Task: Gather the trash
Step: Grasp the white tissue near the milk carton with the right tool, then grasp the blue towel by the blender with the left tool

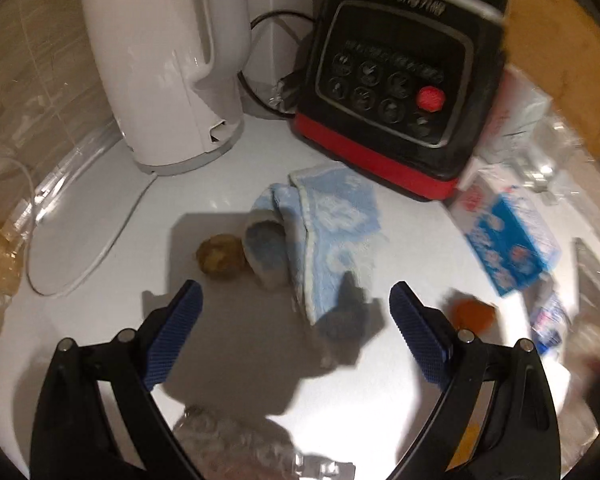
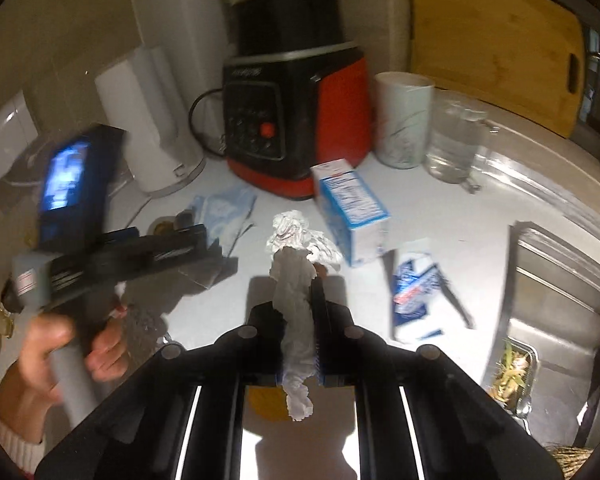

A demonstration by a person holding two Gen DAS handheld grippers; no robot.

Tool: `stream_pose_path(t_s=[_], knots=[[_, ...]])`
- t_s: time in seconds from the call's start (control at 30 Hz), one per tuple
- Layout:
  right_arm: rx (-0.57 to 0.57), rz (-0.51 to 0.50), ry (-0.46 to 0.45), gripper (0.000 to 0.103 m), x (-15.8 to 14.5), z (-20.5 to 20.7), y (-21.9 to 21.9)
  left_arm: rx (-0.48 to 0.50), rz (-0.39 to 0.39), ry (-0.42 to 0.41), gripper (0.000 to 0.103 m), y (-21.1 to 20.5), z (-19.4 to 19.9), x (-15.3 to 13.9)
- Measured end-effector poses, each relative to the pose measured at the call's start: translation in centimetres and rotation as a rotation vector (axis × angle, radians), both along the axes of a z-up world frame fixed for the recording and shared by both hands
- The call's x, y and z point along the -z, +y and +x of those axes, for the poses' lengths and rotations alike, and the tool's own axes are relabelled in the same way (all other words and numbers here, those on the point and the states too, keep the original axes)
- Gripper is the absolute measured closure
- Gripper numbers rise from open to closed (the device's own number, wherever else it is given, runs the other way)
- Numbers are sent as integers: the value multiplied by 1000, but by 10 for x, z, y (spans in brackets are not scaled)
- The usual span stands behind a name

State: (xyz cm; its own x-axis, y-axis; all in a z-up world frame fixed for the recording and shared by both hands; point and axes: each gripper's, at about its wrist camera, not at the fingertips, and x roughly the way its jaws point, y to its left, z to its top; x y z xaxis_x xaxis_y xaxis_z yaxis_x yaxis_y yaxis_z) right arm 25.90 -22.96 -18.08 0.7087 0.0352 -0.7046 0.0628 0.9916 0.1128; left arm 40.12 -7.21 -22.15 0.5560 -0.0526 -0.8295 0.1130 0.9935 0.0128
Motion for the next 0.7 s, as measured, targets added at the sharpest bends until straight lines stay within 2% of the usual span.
stream_pose_path(t_s=[0.17,0.27,0.47,0.53,0.6,0.67,0.7], knots=[[16,34,-5,91,-5,-20,-18,-67,95,-13,13,-11,18,9],[15,54,-5,91,-4,-24,-20,-68,128,24,13,-18,27,19],[9,68,9,91,1,-28,-23,-59,139,44,13,-27,28,27],[10,71,10,91,2,-29,-24,-50,136,74,22,-31,29,34],[9,76,12,91,3,-30,-25,-46,104,104,24,-33,29,40],[11,77,14,91,3,-32,-26,-57,81,103,31,-32,27,39],[12,78,15,91,3,-33,-27,-43,65,109,39,-33,27,38]])
